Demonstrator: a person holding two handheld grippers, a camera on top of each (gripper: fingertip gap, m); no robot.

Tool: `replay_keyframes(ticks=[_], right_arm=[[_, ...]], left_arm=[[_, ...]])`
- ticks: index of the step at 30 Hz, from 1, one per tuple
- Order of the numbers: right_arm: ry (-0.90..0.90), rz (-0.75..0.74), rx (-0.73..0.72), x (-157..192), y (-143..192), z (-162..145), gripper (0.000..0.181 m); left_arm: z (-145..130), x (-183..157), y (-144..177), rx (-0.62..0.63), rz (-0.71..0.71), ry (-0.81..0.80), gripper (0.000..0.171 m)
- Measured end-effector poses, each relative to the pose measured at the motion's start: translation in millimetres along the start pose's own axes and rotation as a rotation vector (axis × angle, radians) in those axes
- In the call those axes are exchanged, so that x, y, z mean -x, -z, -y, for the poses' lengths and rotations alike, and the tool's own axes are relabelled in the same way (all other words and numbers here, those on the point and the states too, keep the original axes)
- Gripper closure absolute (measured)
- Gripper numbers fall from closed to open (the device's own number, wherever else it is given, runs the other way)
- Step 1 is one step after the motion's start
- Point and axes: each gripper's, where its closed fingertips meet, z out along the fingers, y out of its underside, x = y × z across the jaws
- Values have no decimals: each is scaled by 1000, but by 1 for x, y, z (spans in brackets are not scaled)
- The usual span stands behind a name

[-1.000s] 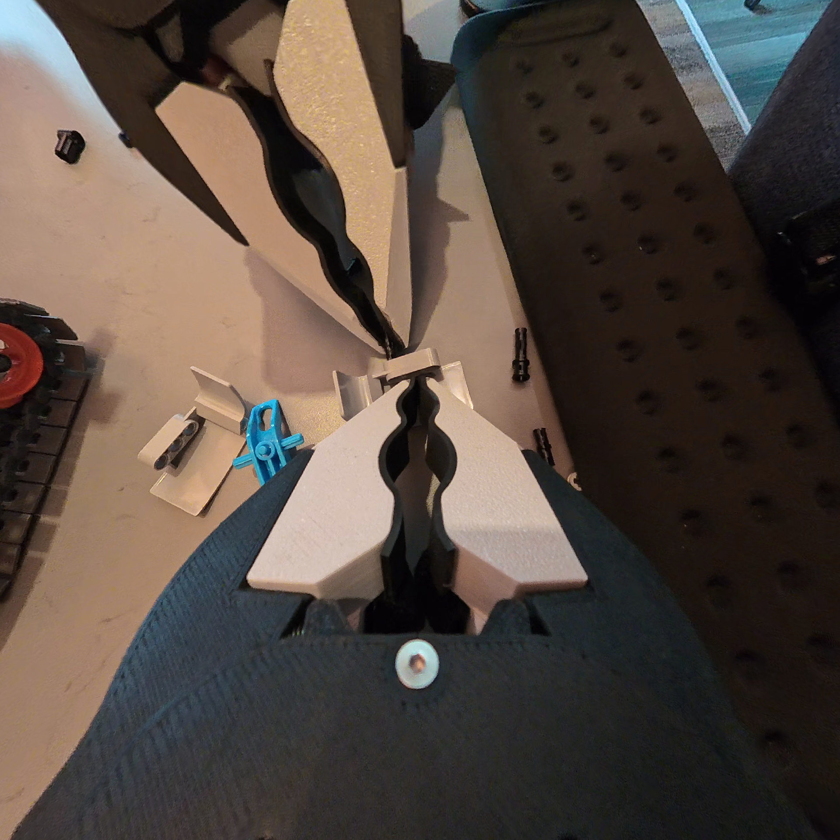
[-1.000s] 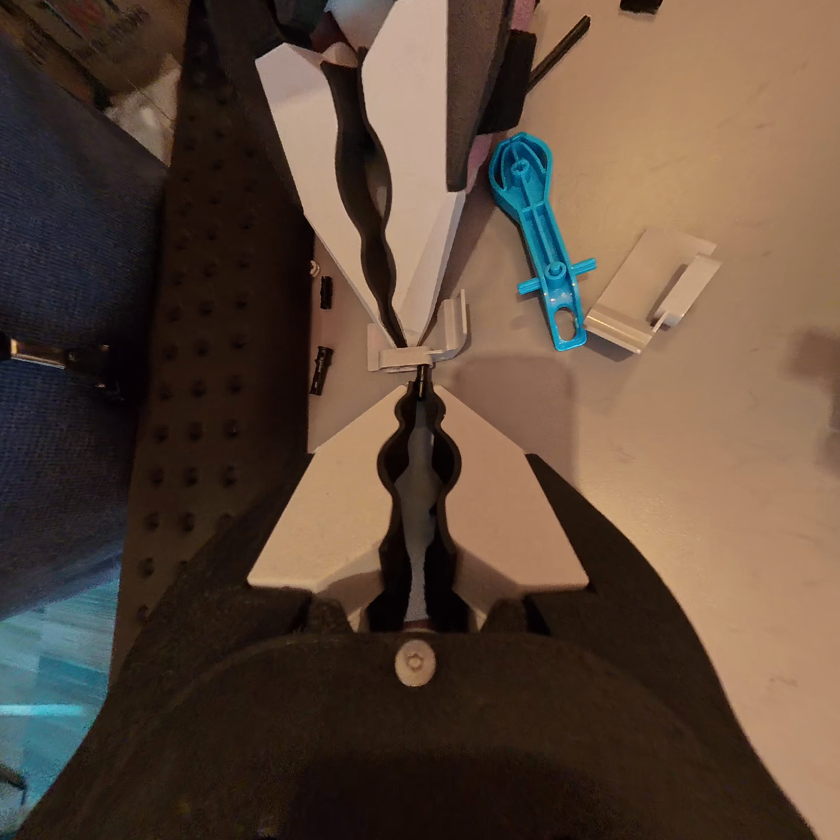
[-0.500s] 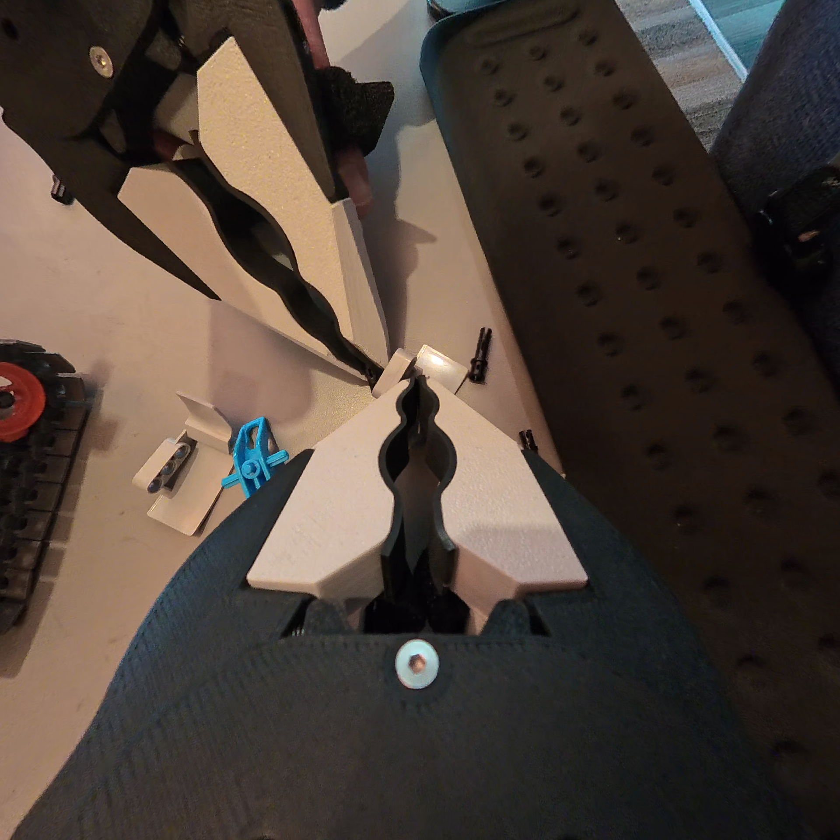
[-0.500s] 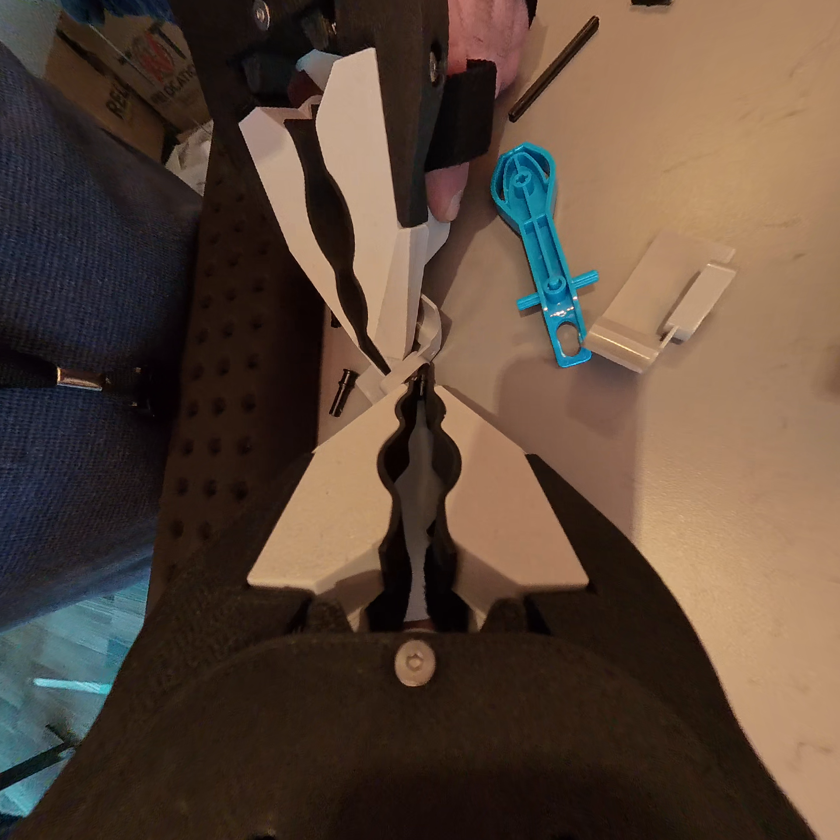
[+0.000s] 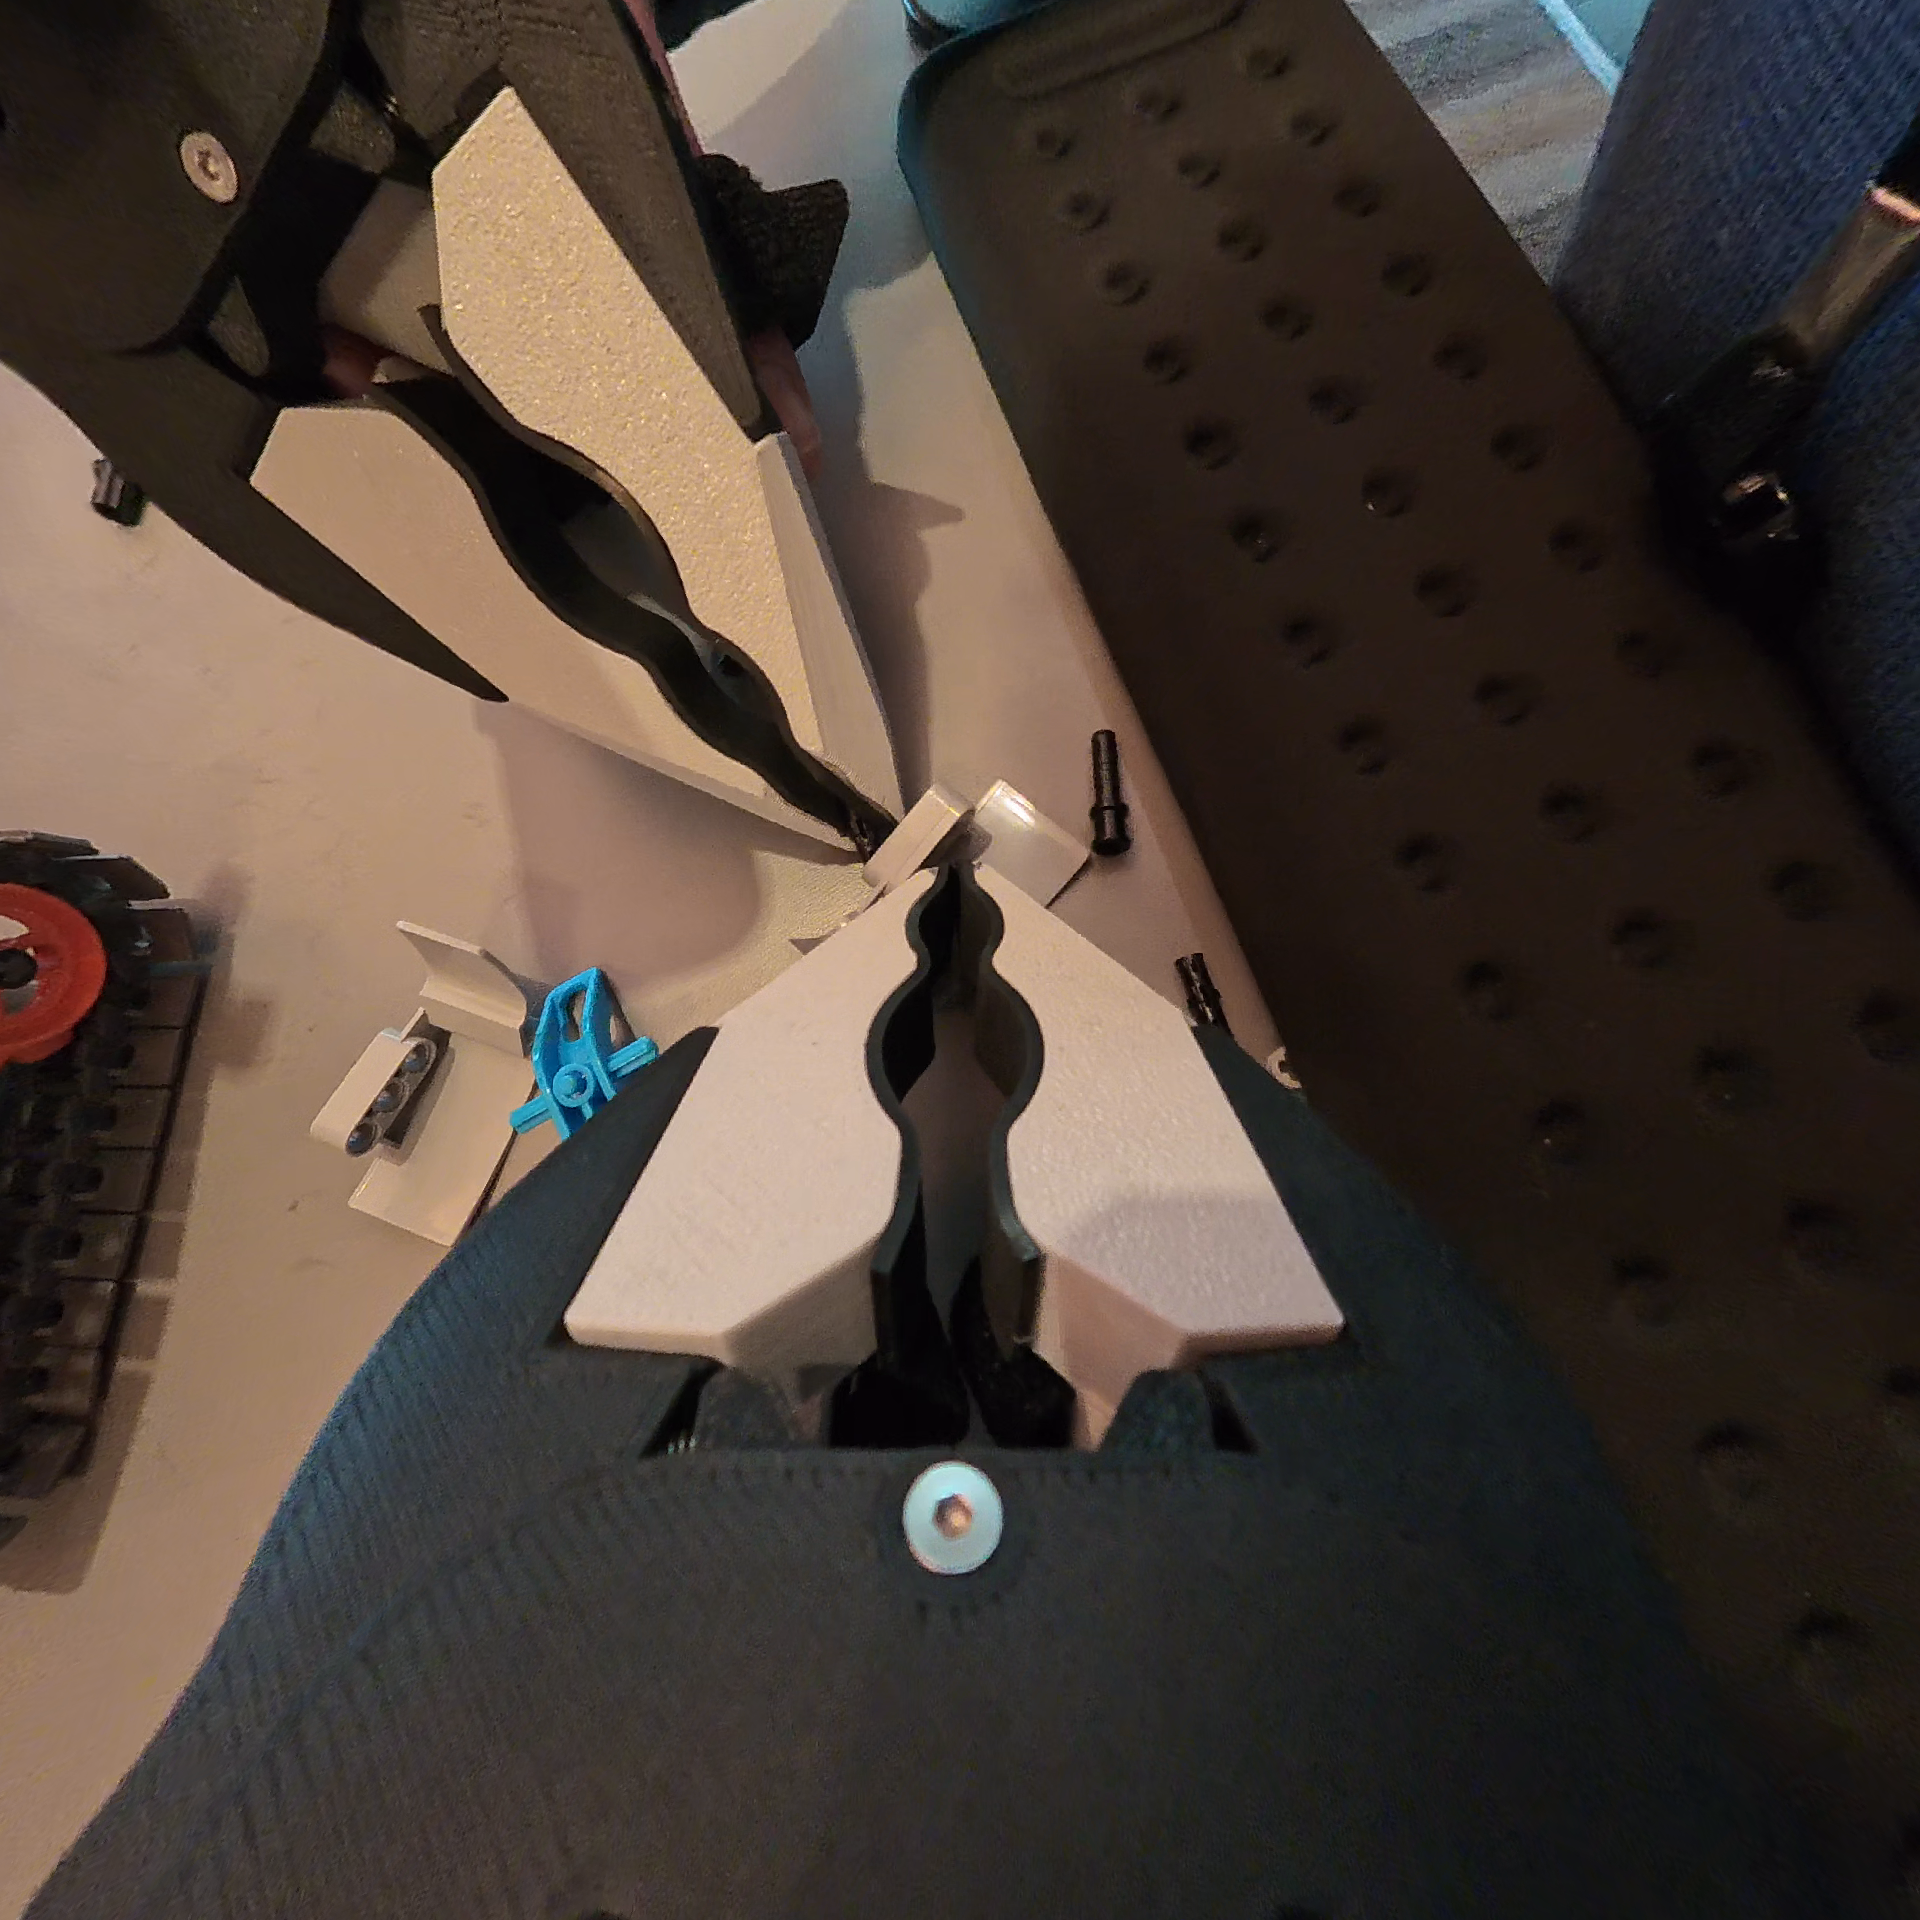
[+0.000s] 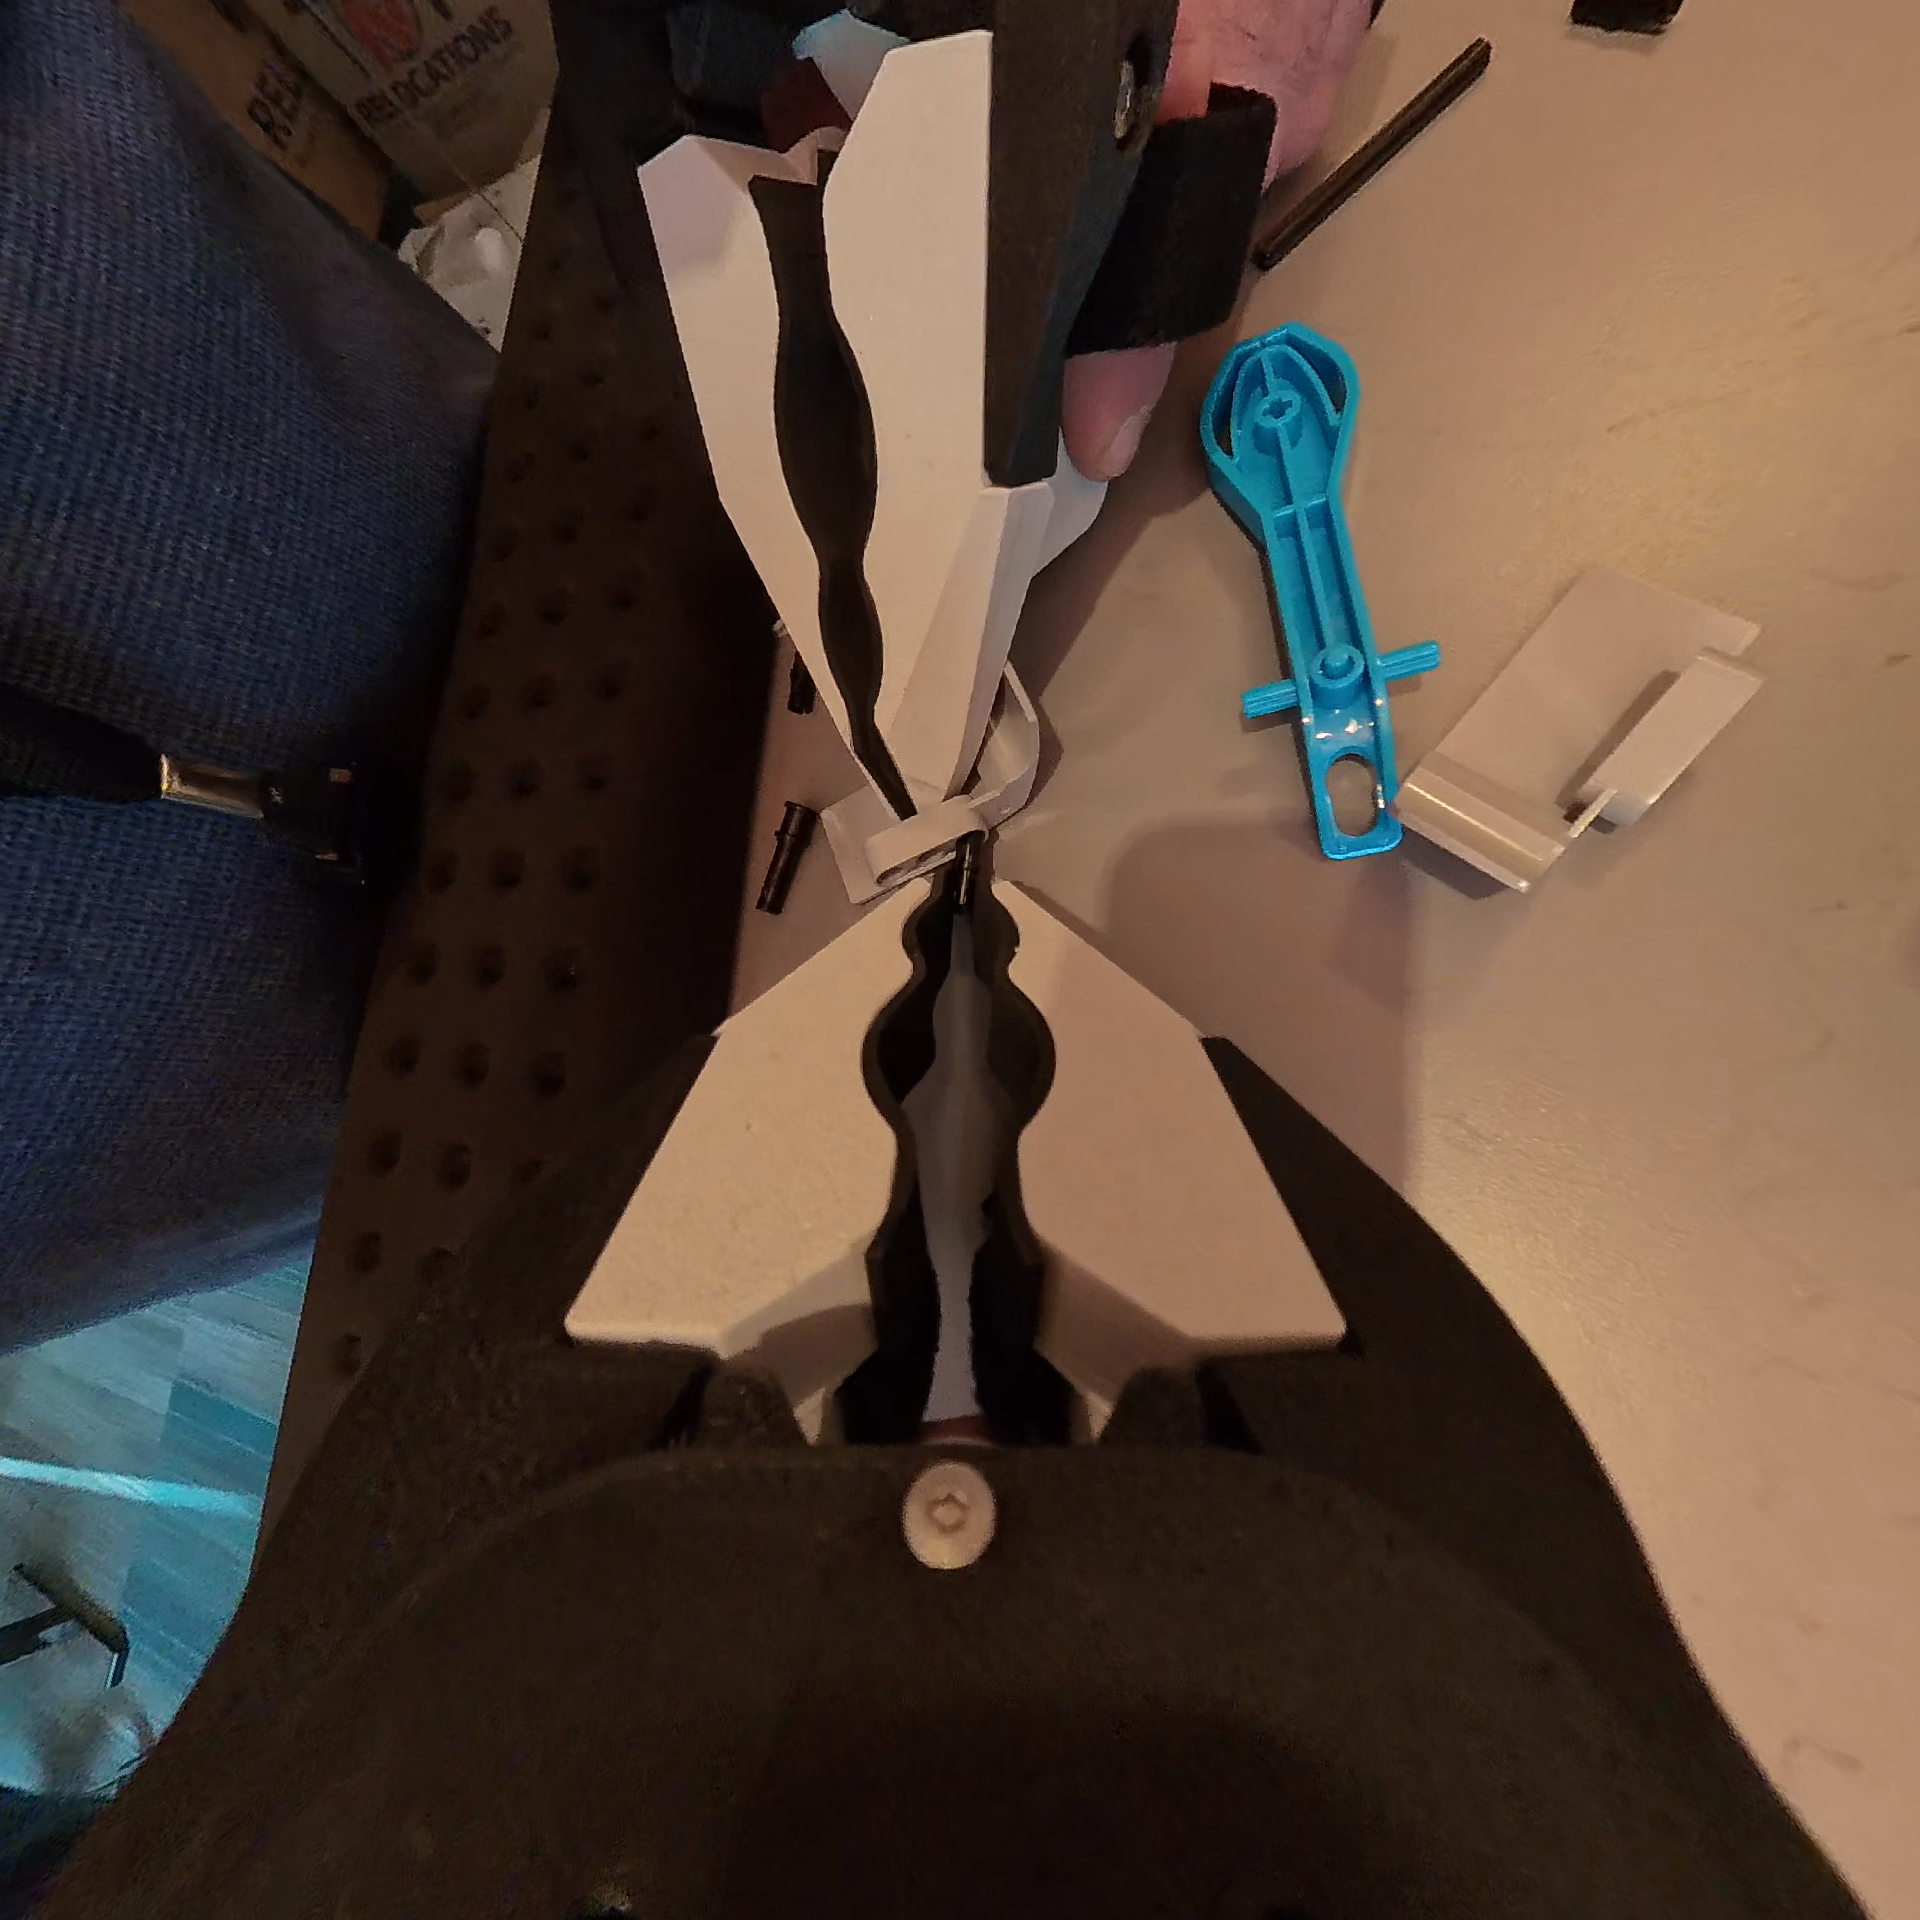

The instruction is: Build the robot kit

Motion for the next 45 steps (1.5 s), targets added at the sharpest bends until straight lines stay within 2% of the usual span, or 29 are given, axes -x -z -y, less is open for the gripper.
replay_keyframes(ticks=[21,28,37,42,43,45], right_arm=[[168,259,144,8,-3,-1,180],[117,331,184,8,-3,-2,180],[90,361,207,14,-9,1,180],[86,303,161,12,-8,1,180],[77,285,146,10,-7,2,178],[67,256,99,10,-4,5,163]], left_arm=[[1,-8,0,-13,-16,-88,171],[1,-8,-1,-14,-14,-93,171],[2,-14,0,-24,-42,-115,171],[2,-12,1,-23,-30,-98,171],[2,-10,1,-19,-19,-88,171],[0,-10,2,-9,-16,-82,171]])
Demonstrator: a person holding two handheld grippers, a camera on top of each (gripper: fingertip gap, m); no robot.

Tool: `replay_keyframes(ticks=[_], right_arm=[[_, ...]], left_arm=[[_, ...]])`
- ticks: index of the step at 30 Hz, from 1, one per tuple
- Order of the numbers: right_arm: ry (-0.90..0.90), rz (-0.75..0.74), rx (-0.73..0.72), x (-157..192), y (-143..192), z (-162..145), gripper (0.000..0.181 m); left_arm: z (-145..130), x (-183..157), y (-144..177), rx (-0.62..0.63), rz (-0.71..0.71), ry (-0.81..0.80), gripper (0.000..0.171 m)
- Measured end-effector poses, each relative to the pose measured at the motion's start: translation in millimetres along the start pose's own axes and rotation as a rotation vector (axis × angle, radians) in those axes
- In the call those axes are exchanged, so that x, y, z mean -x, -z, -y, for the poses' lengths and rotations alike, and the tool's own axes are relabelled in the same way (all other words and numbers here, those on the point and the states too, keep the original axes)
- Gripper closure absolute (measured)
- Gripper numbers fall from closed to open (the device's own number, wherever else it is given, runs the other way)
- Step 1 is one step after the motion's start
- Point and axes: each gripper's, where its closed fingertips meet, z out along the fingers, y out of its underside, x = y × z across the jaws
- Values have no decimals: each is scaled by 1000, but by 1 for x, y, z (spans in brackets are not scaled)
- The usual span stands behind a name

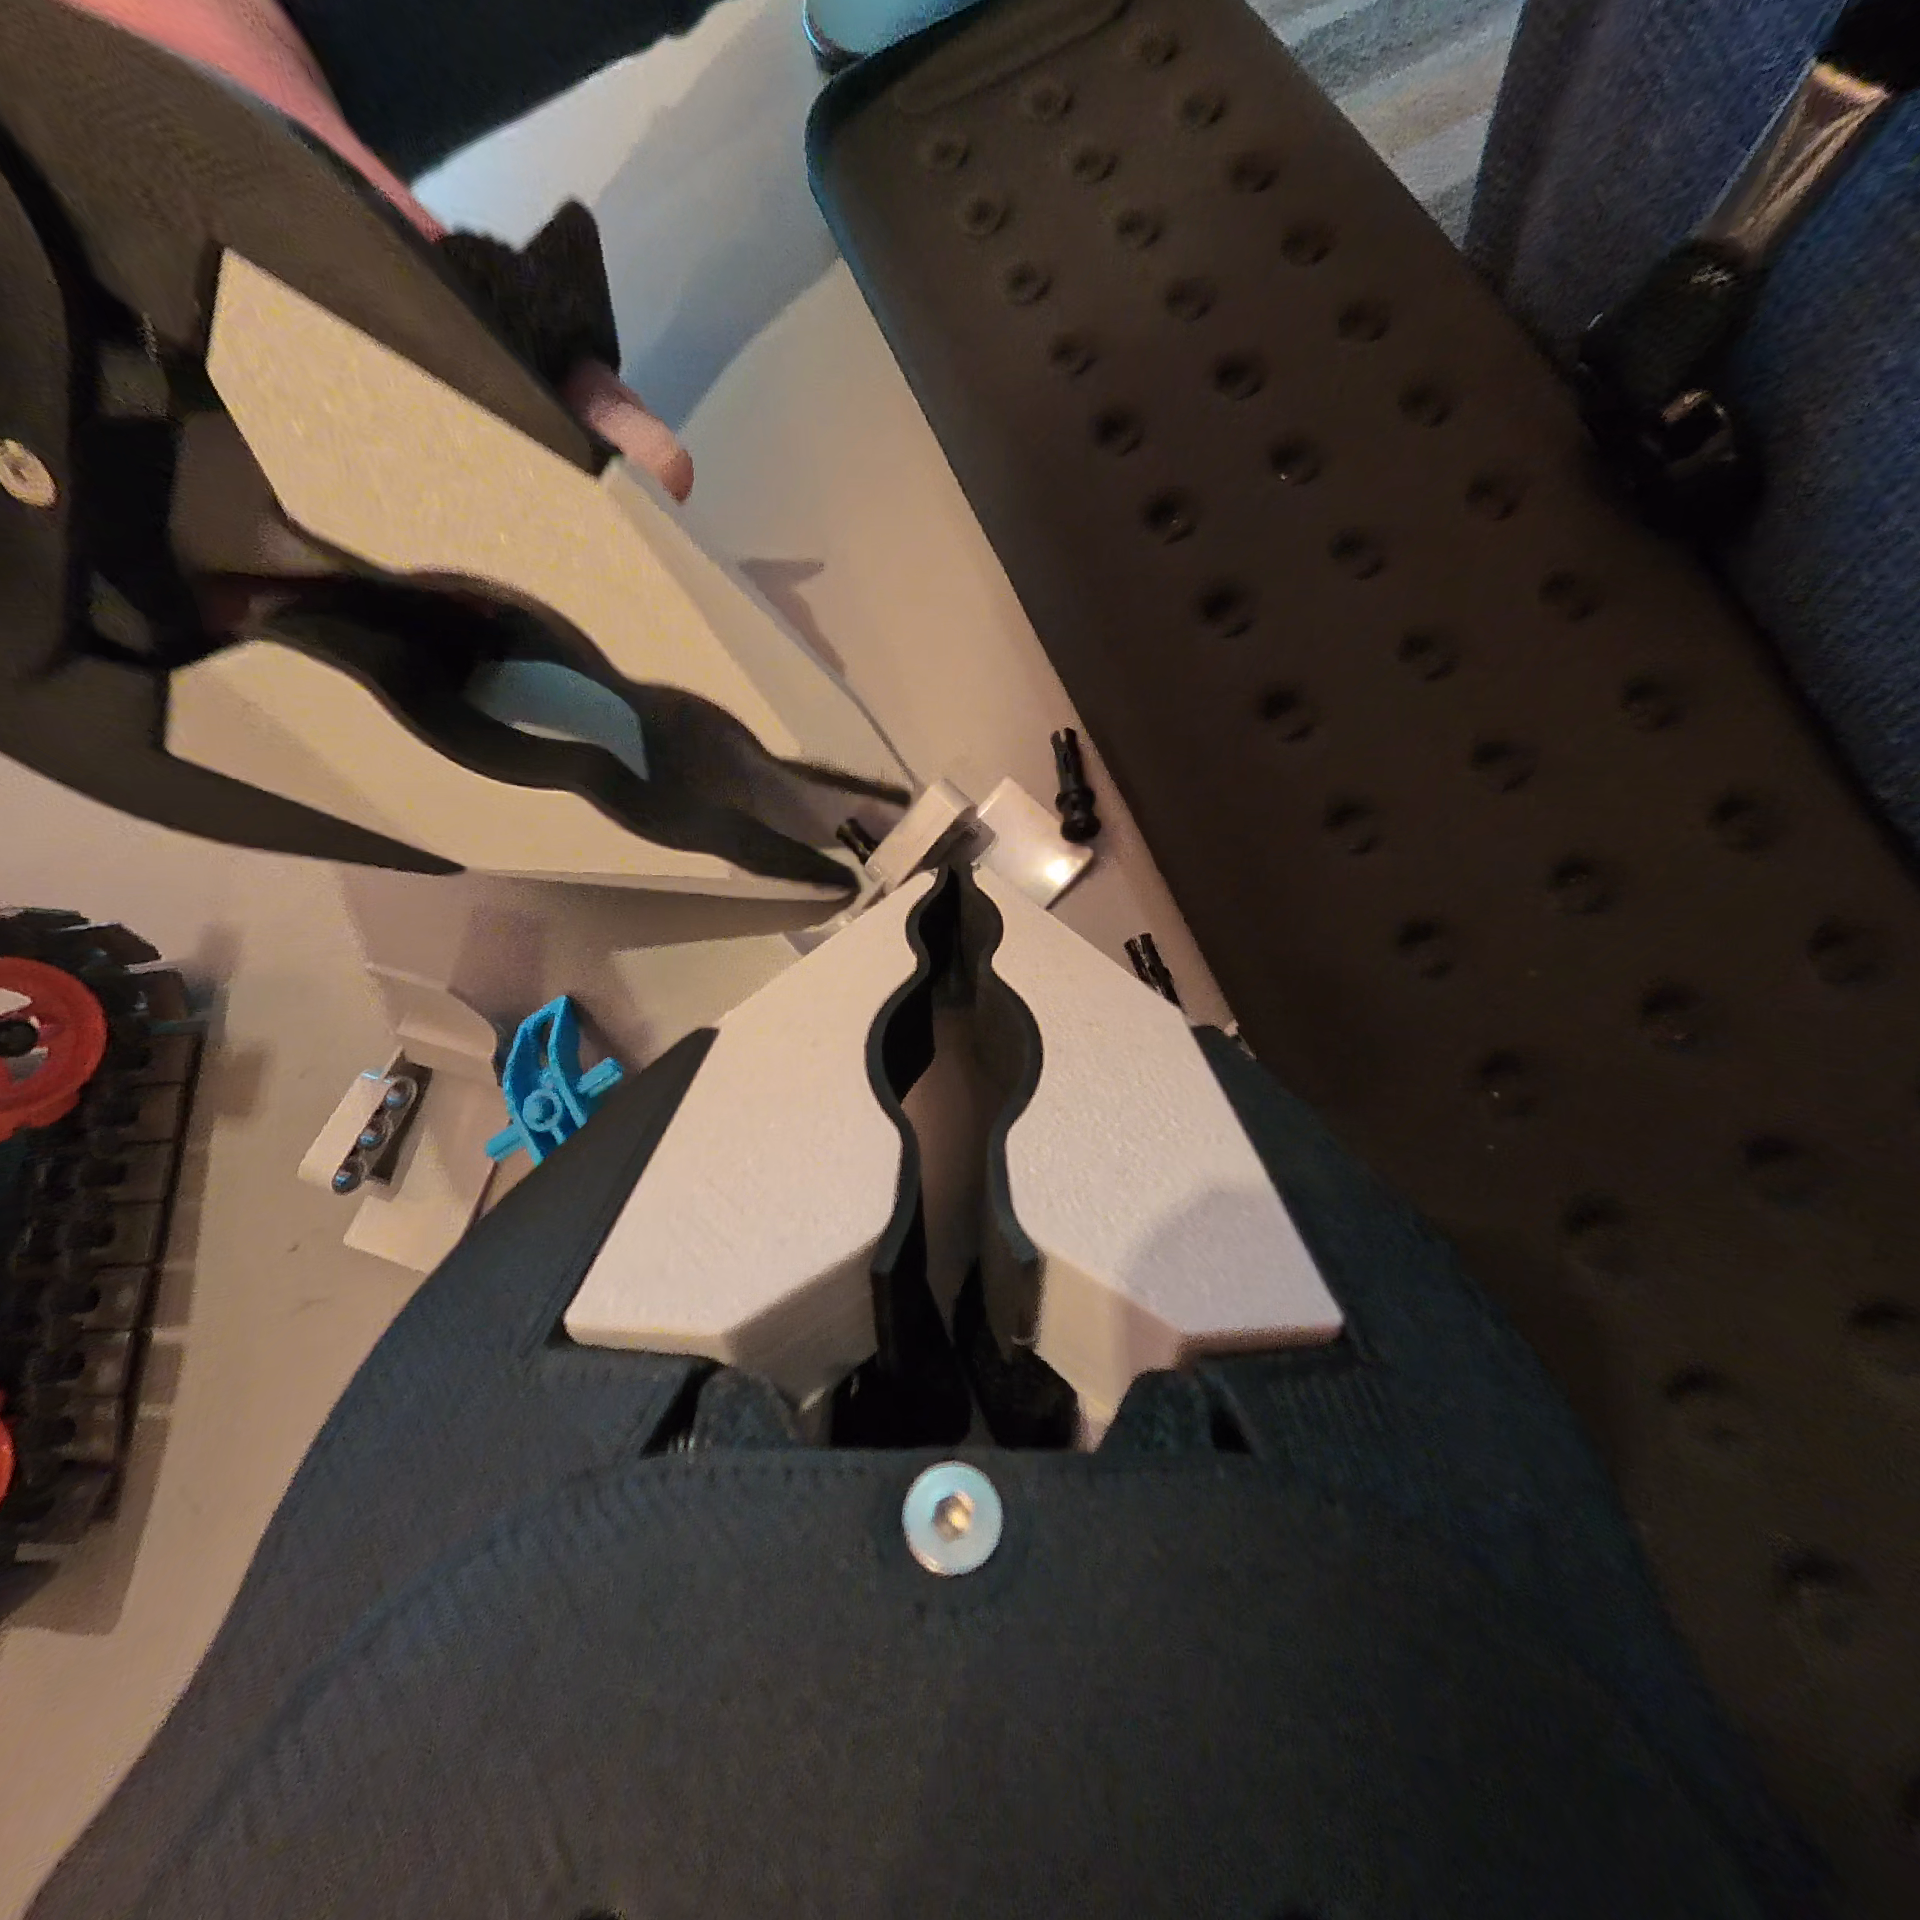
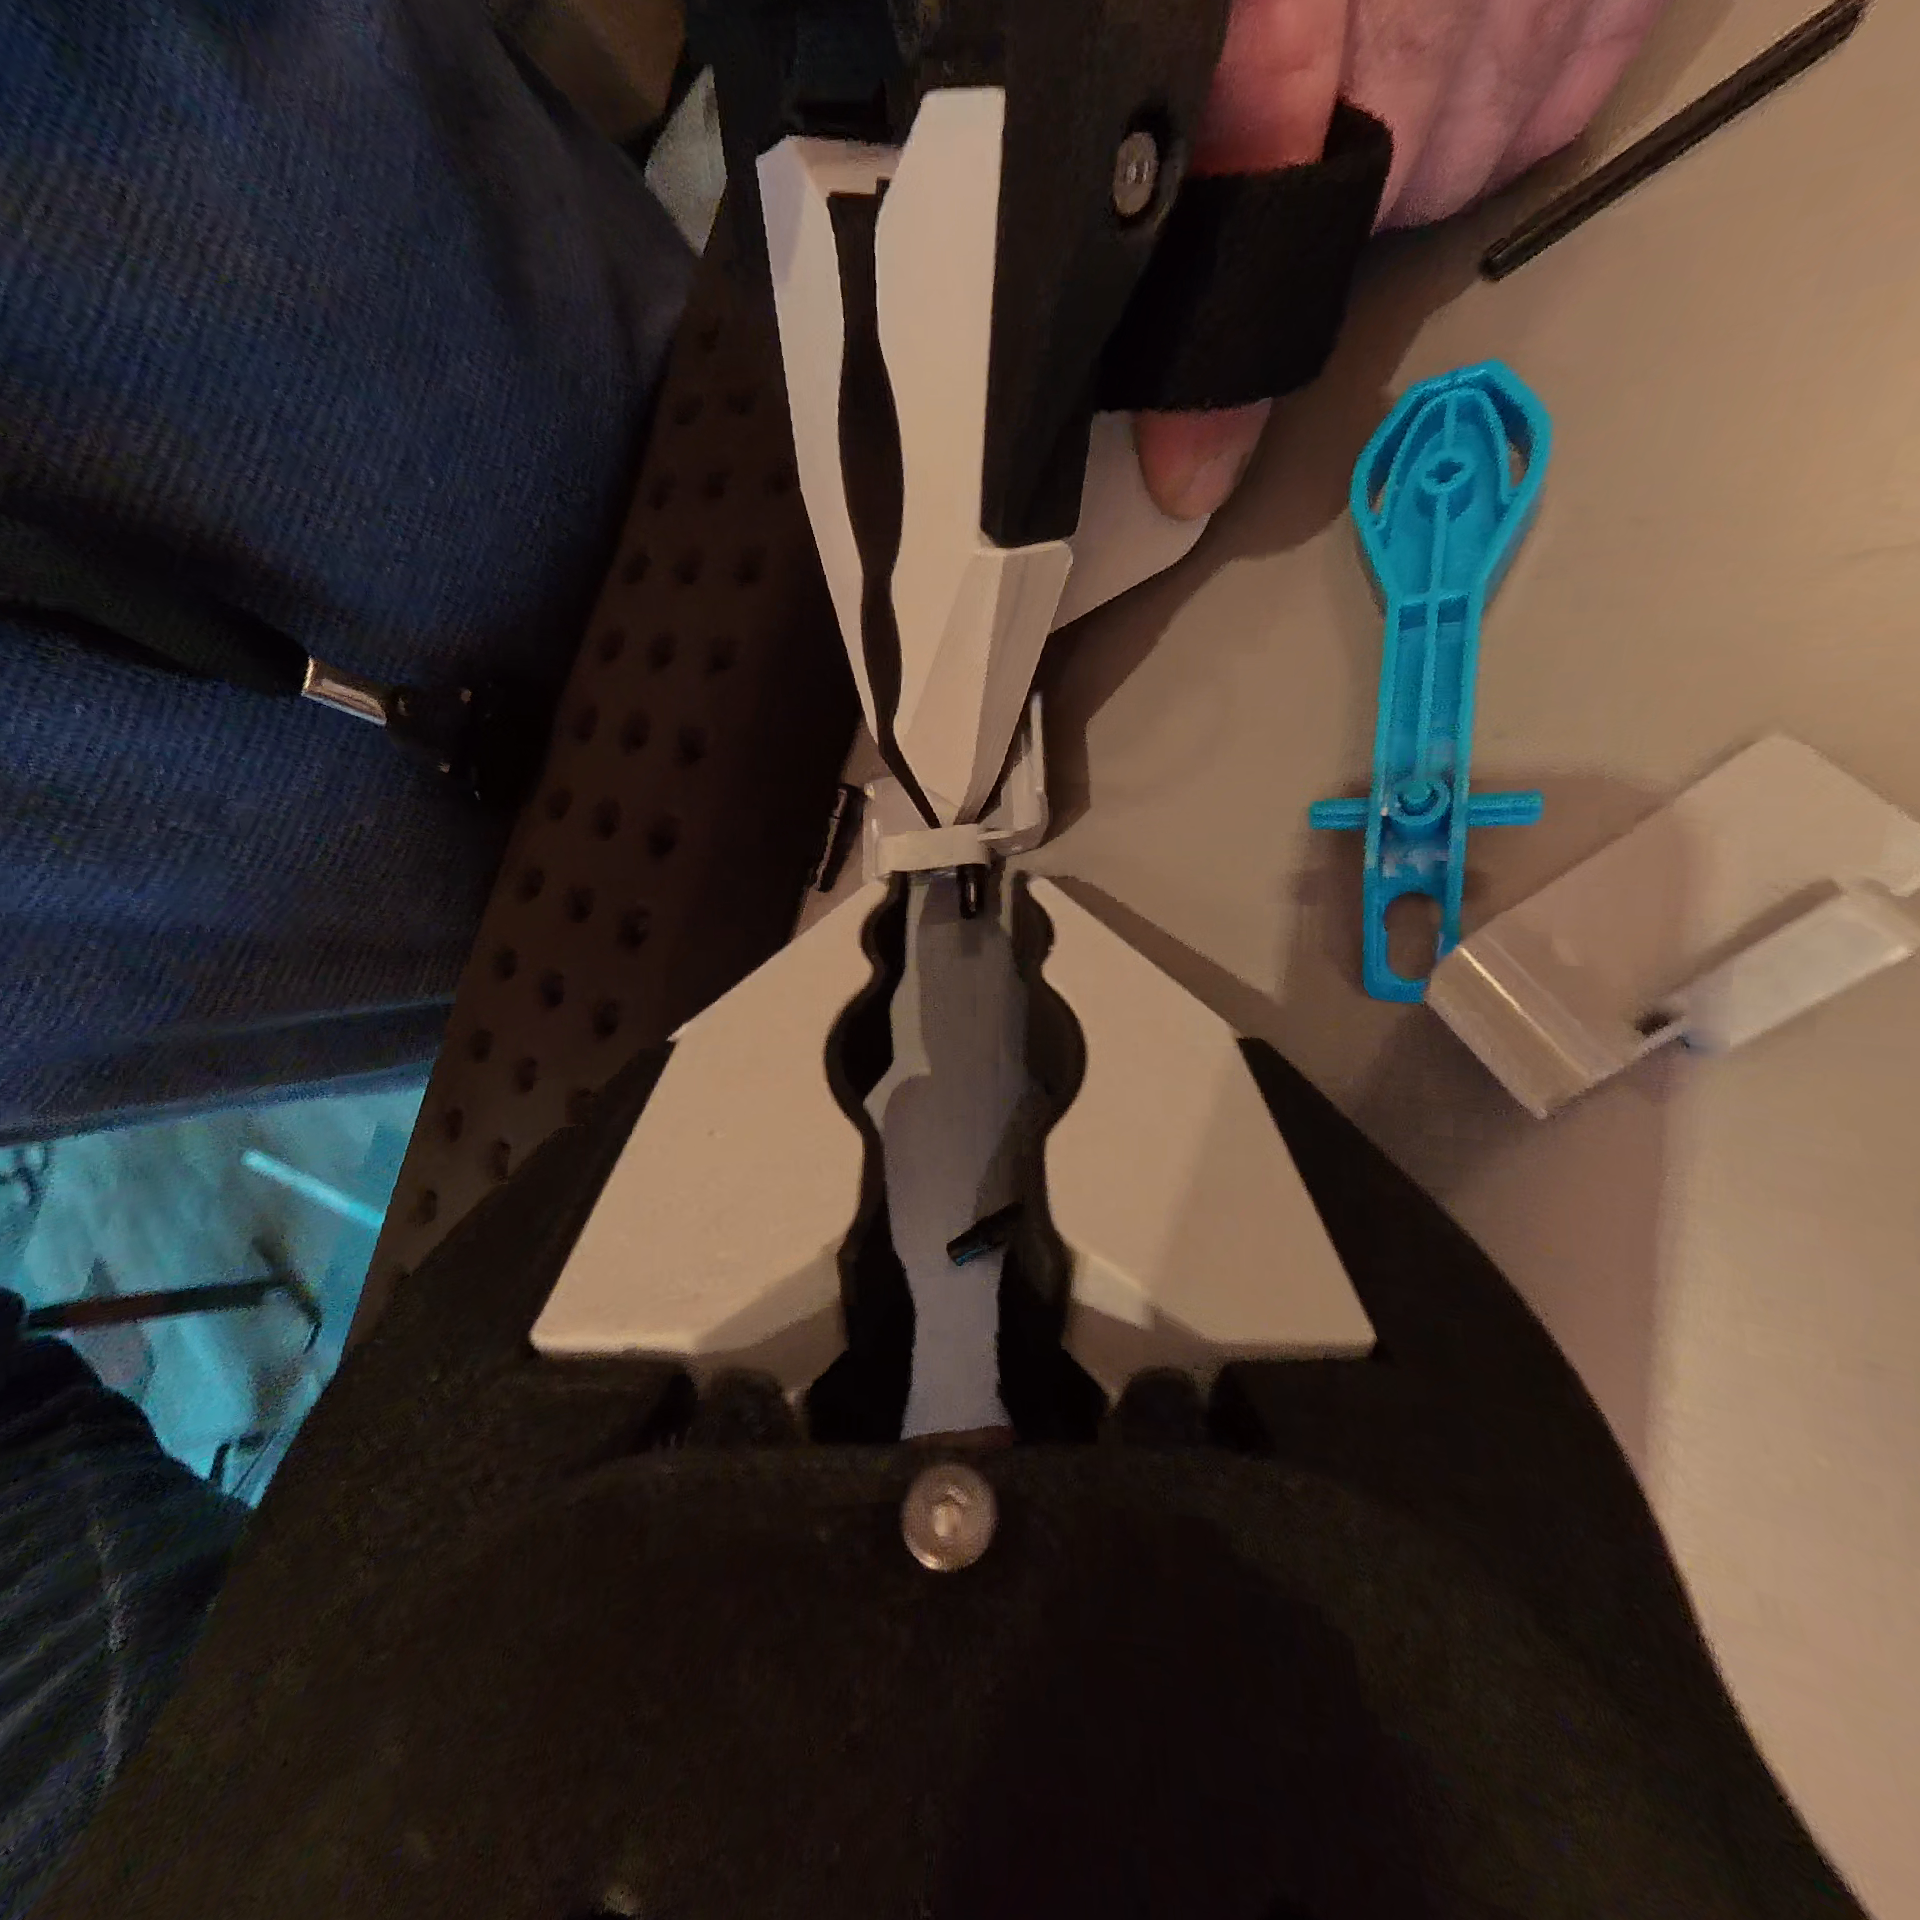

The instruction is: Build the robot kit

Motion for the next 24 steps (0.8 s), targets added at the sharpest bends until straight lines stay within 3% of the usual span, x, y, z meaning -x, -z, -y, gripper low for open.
replay_keyframes(ticks=[5,8,13,24], right_arm=[[-7,-138,-88,-4,19,3,159],[-32,-330,-159,-20,44,10,158],[-243,-616,-256,-54,77,11,163],[-480,-607,-395,-72,56,9,159]], left_arm=[[-6,2,6,34,15,43,171],[-12,7,12,48,51,85,168],[-18,10,21,48,95,135,162],[-22,13,23,61,121,158,160]])
